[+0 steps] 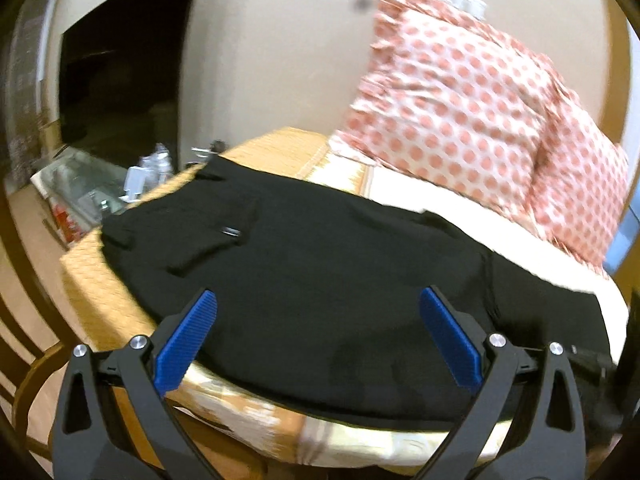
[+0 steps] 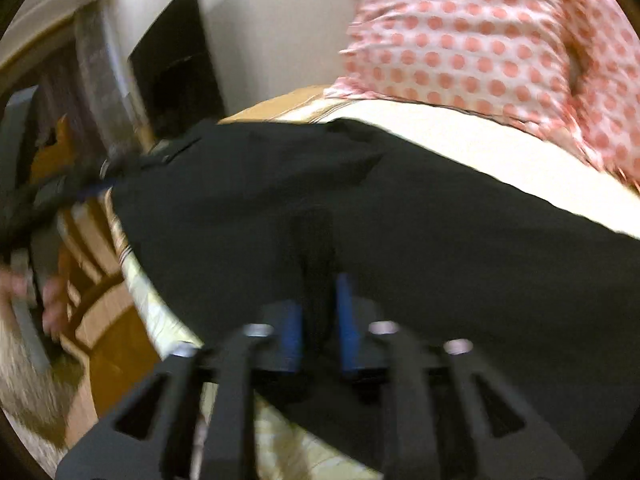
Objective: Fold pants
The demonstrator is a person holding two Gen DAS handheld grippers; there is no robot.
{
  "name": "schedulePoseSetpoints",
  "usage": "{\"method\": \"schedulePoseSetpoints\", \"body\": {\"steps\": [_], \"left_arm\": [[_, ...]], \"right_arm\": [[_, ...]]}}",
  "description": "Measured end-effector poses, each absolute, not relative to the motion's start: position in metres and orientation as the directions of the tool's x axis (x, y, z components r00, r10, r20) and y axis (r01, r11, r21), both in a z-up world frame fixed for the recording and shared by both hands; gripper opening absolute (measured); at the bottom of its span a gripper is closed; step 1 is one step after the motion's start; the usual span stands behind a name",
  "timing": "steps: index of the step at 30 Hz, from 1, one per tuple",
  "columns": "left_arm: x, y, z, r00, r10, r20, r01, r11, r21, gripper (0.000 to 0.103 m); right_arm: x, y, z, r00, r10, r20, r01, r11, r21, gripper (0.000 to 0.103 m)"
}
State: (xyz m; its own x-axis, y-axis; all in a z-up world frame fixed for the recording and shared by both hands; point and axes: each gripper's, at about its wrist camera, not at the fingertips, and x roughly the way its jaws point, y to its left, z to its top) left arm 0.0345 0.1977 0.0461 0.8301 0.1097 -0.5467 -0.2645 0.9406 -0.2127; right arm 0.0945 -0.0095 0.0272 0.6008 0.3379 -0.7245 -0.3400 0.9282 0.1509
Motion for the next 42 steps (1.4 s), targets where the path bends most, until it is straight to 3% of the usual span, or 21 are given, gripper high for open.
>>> {"method": "schedulePoseSetpoints", "body": {"steps": [1, 4, 7, 10, 12, 23, 32, 36, 42], "left_arm": [[0.032, 0.209, 0.048, 0.829, 0.123, -0.546, -0.292, 0.928, -0.233, 0.101], [0.026, 0.232, 0.049, 0.822, 0.156, -0.548, -0.350, 0.898, -0.268, 0.101], [0.020, 0.255, 0.048, 0.804, 0.194, -0.562, -0.413, 0.862, -0.293, 0.101], [0.015, 0.272, 0.045, 0.797, 0.186, -0.575, -0.435, 0.837, -0.332, 0.101], [0.014, 0.284, 0.041, 0.796, 0.163, -0.583, -0.440, 0.817, -0.372, 0.101], [0.038, 0.325, 0.014, 0.778, -0.107, -0.619, -0.398, 0.677, -0.619, 0.101], [0.040, 0.309, 0.013, 0.743, -0.240, -0.625, -0.359, 0.645, -0.674, 0.101], [0.047, 0.306, 0.014, 0.747, -0.239, -0.620, -0.348, 0.653, -0.672, 0.100], [0.044, 0.318, 0.010, 0.763, -0.204, -0.614, -0.378, 0.629, -0.679, 0.076]], "right_arm": [[0.089, -0.004, 0.029, 0.595, 0.349, -0.724, -0.368, 0.919, 0.142, 0.060], [0.075, 0.007, 0.044, 0.613, 0.399, -0.682, -0.446, 0.887, 0.119, 0.059], [0.083, -0.002, 0.055, 0.691, 0.345, -0.635, -0.374, 0.923, 0.094, 0.057], [0.104, -0.014, 0.046, 0.686, 0.246, -0.685, -0.263, 0.961, 0.082, 0.057], [0.114, -0.015, 0.028, 0.615, 0.202, -0.762, -0.237, 0.969, 0.066, 0.057], [0.106, -0.019, 0.027, 0.616, 0.229, -0.754, -0.249, 0.964, 0.089, 0.057], [0.108, -0.017, 0.028, 0.618, 0.238, -0.749, -0.250, 0.963, 0.100, 0.060], [0.108, -0.016, 0.028, 0.619, 0.243, -0.747, -0.252, 0.962, 0.104, 0.060], [0.109, -0.016, 0.028, 0.622, 0.248, -0.743, -0.252, 0.961, 0.110, 0.060]]}}
